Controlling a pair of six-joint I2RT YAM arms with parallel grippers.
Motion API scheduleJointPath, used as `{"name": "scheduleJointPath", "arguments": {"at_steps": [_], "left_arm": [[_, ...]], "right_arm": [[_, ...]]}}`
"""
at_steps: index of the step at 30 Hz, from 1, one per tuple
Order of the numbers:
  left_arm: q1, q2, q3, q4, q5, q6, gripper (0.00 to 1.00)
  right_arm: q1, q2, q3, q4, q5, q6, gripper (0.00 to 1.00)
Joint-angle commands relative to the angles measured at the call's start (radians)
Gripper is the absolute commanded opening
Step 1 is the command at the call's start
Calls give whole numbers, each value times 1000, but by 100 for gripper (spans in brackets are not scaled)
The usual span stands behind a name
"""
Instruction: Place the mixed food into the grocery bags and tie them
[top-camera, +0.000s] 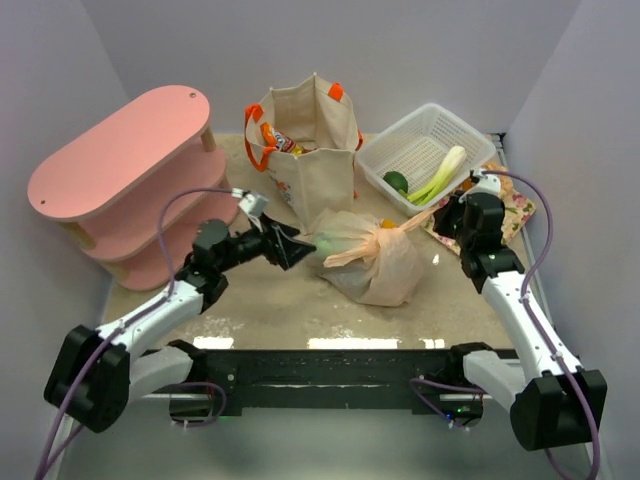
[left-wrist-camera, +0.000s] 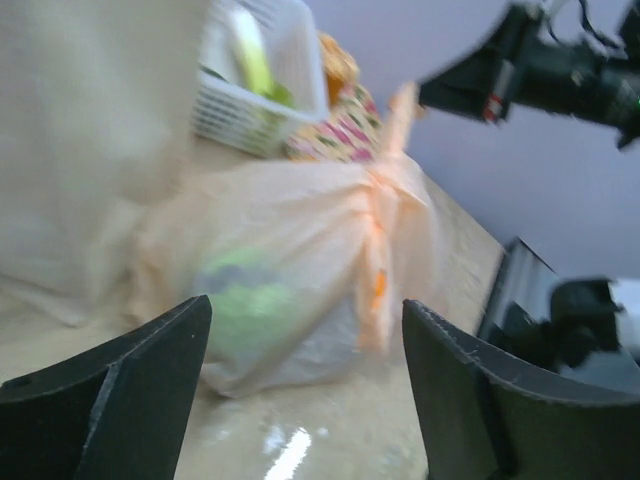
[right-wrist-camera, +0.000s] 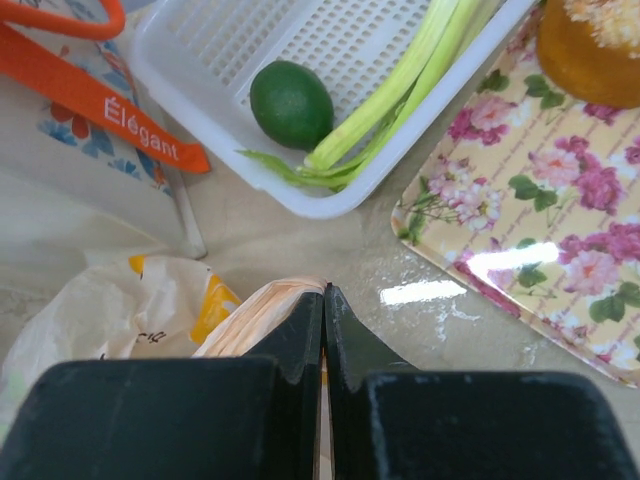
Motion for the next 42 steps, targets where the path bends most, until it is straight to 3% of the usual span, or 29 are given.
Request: {"name": "scheduleJointPath", "arguments": {"at_steps": [1, 4, 12, 18, 22, 24, 26, 27, 28, 31, 38, 42], "left_arm": [[-131, 134, 76, 34, 67, 70, 93], [-167, 231, 148, -9, 91, 116, 100], [-236, 363, 277, -161, 42, 225, 100], [-299, 389, 282, -245, 38, 275, 100], [-332, 401, 292, -302, 12, 309, 94], [-335, 424, 305, -310, 10, 308, 88], [-342, 445, 327, -324, 16, 315, 71], [-348, 458, 335, -328, 16, 315, 58], [-352, 459, 340, -325, 10, 311, 32], [-353, 415, 332, -311, -59, 298, 0], [-335, 199, 315, -339, -248, 305, 0], [-173, 73, 184, -283, -193, 196, 0]], "right_arm": [[0, 4, -21, 35, -93, -2, 0], [0, 8, -26, 32, -118, -5, 0], [0, 4, -37, 35, -129, -21, 0], [0, 10, -37, 38, -123, -21, 0], [0, 13, -34, 40, -123, -21, 0], [0, 15, -34, 41, -124, -21, 0], [0, 13, -35, 45, -123, -19, 0], [1, 13, -37, 46, -124, -16, 0], [0, 10, -35, 43, -123, -18, 0], [0, -19, -20, 31, -103, -25, 0], [-2, -68, 58, -29, 21, -65, 0], [-40, 15, 40, -20, 86, -65, 0]]}}
